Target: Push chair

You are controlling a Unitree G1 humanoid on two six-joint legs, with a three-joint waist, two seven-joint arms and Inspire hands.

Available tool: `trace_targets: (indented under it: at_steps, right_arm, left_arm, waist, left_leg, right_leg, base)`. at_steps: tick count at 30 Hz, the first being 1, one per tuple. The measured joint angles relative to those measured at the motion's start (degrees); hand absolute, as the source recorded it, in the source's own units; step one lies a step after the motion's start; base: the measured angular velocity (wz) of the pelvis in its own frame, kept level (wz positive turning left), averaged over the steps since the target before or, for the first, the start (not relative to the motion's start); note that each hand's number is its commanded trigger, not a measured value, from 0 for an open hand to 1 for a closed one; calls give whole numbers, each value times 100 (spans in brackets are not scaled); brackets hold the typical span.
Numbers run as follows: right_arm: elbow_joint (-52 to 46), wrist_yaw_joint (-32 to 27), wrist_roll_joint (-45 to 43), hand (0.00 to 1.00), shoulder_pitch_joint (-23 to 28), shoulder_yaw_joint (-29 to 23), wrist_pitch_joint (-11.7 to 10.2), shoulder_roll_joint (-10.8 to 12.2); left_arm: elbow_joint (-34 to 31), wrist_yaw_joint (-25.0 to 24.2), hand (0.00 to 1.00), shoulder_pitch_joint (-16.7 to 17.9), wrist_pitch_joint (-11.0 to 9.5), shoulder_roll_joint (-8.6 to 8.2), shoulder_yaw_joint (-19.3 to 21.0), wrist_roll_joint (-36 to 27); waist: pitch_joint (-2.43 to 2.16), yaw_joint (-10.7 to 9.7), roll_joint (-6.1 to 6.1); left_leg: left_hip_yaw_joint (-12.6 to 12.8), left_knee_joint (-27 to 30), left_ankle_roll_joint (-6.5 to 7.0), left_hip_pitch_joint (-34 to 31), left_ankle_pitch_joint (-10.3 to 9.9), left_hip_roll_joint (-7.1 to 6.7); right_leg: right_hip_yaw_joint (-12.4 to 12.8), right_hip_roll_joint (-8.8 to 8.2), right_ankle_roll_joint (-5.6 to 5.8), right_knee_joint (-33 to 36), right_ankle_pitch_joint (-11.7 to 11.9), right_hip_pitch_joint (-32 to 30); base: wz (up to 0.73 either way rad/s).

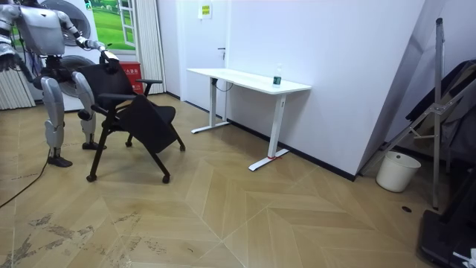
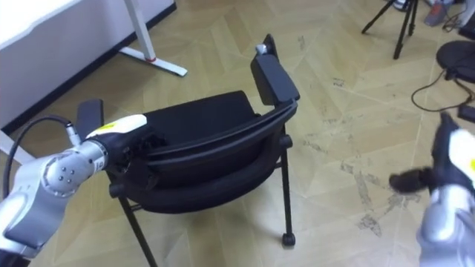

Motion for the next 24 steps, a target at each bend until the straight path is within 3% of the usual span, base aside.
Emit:
trace_targets:
  at_steps: [2,8,14,24]
  right_arm:
    - [-341,90,-394,0,-150,403,-8,-123]
    - [-1289,463,-669,0,-502,998,-61,-155]
    - [-1499,949,-837,0,-754,1341,-117,-190]
    - [-1499,1771,-835,0,-754,1686,-148,-307]
  left_arm:
    - [9,2,100,-9,-150,35,-2,-33]
    - [55,16,100,-27,-505,105,-5,-86]
    - [163,115,100,-133,-703,101,-35,-127]
    - [165,139,100,-155,-948,115,-36,-266]
  waist:
    - [0,103,5]
    - [14,232,17]
    - [65,391,3]
    - [64,498,2]
  left_leg:
    - [67,-10,-2,-4,-2,14]
    - [100,-48,-4,3,-3,26]
    - [98,-50,-20,-19,-21,49]
    - [75,-90,-21,-54,-21,43]
  right_leg:
    - [57,2,-1,21,1,-54]
    - [72,9,-6,40,4,-63]
    - [55,29,-20,-16,13,-79]
    - [22,30,-27,-58,22,-69]
  base:
    - [-12]
    - [-3]
    - [0]
    - [0]
